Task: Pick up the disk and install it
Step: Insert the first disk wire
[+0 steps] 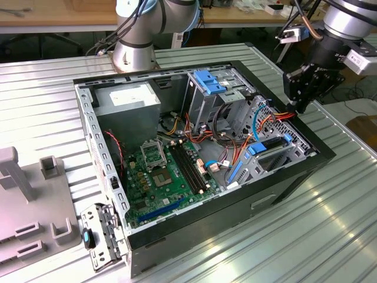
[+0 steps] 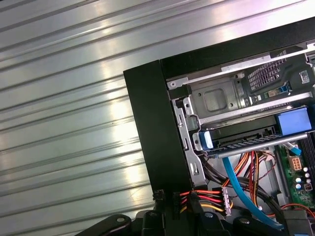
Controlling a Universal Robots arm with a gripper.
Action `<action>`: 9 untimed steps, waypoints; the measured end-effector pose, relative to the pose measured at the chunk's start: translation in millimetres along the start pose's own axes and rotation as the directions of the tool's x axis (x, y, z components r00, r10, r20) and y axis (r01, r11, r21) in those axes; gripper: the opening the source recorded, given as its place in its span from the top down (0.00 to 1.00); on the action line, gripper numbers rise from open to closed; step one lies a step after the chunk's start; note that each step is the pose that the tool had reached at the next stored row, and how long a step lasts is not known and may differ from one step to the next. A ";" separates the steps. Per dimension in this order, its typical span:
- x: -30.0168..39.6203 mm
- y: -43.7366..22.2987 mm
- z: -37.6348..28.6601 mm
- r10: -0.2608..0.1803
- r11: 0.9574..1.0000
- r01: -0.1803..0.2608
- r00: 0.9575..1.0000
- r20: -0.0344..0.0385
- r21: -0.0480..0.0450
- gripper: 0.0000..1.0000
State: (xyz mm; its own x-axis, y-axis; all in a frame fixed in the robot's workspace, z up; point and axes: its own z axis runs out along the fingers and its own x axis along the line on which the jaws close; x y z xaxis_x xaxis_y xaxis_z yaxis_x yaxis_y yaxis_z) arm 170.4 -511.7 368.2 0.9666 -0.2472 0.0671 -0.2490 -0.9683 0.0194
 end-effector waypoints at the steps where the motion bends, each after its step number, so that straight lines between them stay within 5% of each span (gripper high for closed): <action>1: 0.0 0.0 0.0 0.000 1.000 0.000 1.000 0.000 0.000 0.70; 4: 0.0 0.0 0.2 0.000 1.000 0.000 1.000 0.000 0.000 0.83; 9: 0.0 0.0 0.2 0.000 1.000 0.000 1.000 0.000 0.000 0.83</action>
State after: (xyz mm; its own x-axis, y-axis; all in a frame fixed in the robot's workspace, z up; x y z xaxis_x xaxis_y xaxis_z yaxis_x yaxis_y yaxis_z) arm 170.5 -511.7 368.0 0.9666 -0.2472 0.0672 -0.2490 -0.9683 0.0195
